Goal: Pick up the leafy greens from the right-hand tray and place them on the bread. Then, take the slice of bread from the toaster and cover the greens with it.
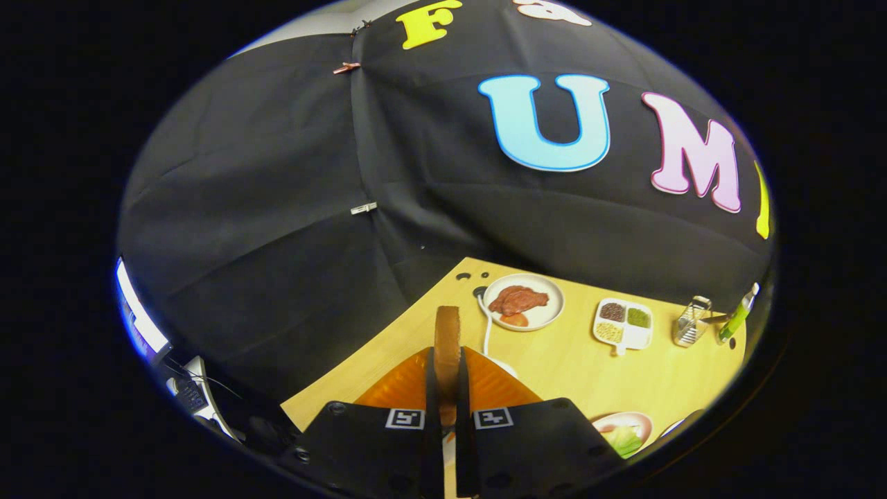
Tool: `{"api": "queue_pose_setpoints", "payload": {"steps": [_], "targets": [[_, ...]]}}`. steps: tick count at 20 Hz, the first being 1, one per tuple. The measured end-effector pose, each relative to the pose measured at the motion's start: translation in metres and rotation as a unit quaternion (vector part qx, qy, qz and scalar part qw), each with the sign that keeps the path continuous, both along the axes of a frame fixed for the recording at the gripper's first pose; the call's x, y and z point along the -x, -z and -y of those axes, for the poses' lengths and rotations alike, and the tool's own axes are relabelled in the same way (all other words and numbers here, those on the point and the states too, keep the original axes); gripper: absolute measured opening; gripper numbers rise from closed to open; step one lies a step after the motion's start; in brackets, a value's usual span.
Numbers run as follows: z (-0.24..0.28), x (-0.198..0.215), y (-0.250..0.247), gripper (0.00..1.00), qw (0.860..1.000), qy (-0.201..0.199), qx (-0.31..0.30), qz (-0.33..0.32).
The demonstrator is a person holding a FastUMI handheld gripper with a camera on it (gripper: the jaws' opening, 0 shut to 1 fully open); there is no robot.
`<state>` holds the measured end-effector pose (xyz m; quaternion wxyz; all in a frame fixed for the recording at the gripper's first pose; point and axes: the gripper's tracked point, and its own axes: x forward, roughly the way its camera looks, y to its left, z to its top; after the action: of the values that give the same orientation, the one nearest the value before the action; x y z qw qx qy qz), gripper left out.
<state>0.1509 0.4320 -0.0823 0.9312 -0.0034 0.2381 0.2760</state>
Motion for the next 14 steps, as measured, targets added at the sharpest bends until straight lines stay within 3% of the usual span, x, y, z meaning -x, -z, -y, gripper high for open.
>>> {"api": "queue_pose_setpoints", "payload": {"steps": [6,14], "targets": [[0.079,-0.005,-0.024,0.11,0.999,0.042,-0.006,0.019],[0.180,0.003,0.020,0.11,0.995,0.090,-0.016,-0.031]]}}
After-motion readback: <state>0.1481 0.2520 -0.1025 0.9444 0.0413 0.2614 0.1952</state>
